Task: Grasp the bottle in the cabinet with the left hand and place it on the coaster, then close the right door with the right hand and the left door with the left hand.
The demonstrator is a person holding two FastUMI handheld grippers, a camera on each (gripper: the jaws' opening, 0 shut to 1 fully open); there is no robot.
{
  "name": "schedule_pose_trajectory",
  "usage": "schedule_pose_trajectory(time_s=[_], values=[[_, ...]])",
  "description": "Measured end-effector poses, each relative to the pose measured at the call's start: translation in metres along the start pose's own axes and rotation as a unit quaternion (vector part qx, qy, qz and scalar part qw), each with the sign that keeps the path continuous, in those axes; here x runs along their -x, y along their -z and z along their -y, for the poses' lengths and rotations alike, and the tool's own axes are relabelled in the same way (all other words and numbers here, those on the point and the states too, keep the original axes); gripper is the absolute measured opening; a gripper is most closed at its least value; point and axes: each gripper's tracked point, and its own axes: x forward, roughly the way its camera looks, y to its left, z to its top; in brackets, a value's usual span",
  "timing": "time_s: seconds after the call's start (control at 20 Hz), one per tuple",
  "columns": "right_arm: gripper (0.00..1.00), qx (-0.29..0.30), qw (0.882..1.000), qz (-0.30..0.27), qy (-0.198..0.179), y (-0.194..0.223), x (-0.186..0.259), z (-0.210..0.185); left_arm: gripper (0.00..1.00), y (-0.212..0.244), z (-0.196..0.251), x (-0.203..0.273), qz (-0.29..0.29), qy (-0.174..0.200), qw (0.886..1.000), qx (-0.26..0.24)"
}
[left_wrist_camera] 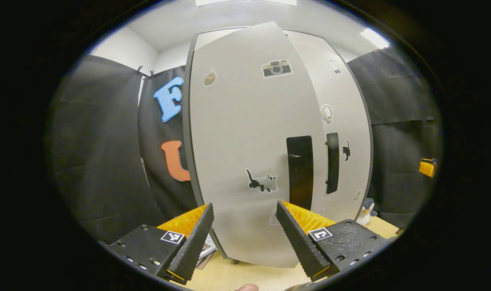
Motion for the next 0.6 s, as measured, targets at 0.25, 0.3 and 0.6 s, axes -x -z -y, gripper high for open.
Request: schedule_pose_trajectory(time_s=[0.25,0.3,0.6], values=[[0.95,0.000,1.000,0.001,0.013,-0.001,0.006,0.006,0.93,-0.004,0.012,-0.011,0.000,0.010,1.000,0.029],[0.95,-0.001,1.000,0.001,0.012,-0.002,0.007,0.006,0.96,-0.007,0.016,-0.012,0.002,0.014,0.999,0.030],[0.95,0.009,1.000,0.024,0.010,-0.026,0.007,-0.006,0.96,-0.026,0.021,0.006,0.028,0.016,0.999,0.020]])
